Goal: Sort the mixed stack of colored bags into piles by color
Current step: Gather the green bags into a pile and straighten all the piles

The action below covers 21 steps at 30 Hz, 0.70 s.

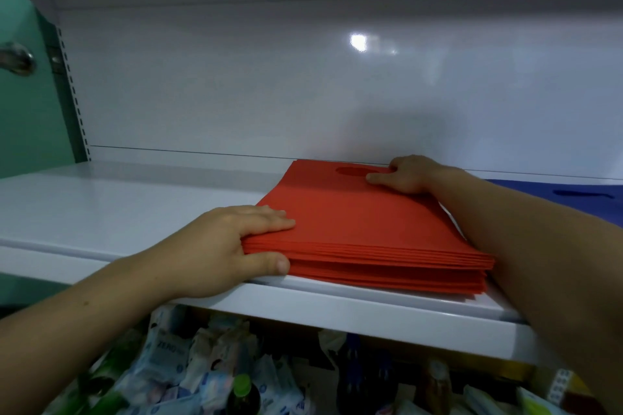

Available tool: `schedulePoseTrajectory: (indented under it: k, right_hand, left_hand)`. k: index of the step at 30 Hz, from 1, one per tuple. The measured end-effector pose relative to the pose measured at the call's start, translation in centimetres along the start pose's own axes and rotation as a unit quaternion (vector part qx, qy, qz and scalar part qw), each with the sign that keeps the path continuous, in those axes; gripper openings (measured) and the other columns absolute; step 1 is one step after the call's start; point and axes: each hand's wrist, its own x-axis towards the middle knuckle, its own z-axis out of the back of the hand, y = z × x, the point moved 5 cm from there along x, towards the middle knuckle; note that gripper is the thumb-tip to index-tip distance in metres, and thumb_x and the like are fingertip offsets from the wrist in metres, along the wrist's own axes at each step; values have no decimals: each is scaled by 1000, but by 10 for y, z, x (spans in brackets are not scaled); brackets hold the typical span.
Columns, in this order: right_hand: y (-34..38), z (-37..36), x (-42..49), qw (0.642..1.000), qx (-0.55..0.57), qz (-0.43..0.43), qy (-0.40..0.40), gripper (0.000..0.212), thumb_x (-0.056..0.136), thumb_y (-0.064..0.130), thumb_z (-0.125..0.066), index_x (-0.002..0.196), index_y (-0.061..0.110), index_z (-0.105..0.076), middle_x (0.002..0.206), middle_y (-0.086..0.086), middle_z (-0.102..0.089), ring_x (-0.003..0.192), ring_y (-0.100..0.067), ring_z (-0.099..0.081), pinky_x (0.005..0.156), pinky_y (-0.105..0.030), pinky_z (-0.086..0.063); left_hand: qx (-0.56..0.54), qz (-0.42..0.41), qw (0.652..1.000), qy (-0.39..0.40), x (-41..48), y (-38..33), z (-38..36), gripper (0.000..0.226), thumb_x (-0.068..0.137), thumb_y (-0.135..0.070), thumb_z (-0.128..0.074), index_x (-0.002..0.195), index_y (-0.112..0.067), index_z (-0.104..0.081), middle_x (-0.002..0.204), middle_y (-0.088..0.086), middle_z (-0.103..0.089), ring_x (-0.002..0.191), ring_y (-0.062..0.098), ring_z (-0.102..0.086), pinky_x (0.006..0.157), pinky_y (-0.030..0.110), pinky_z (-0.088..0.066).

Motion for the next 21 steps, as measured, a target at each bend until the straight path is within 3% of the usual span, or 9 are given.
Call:
schedulePoseTrajectory:
  k: [6, 11, 17, 21]
  right_hand:
    - [3, 0, -2, 1000, 10, 4, 8, 82, 78, 81, -40, 125, 15, -58, 128, -11, -58, 113, -27, -55, 85, -31, -42]
    - [-2, -3, -4, 999, 17, -24, 35, 90, 76, 83, -40, 131, 14, -54, 135, -10, -54, 120, -27, -52, 92, -33, -40]
    - [-5, -1, -2, 999, 1, -39, 38, 92, 71, 86, -41, 122, 11, -60, 123, -11, -60, 108, -27, -57, 87, -32, -45]
    - [-4, -2, -3, 999, 6, -37, 29, 92, 73, 85, -40, 124, 11, -58, 126, -11, -59, 111, -28, -56, 88, -33, -44]
  left_hand:
    - [7, -21, 999, 42, -1, 1, -1, 73, 48, -97, -40, 115, -71, -30, 128, -49, -23, 123, -32, -10, 97, -6, -8]
    - [8, -24, 998, 53, -1, 3, -1, 66, 50, -95, -41, 112, -74, -30, 128, -51, -20, 124, -31, -7, 97, -6, -7]
    - [-47, -13, 998, 27, 0, 7, 2, 61, 49, -95, -43, 108, -81, -35, 127, -47, -32, 124, -28, -20, 97, -7, -16]
    - [-72, 2, 997, 19, -1, 5, 0, 74, 44, -95, -49, 112, -68, -41, 129, -43, -34, 125, -24, -24, 104, 5, -21]
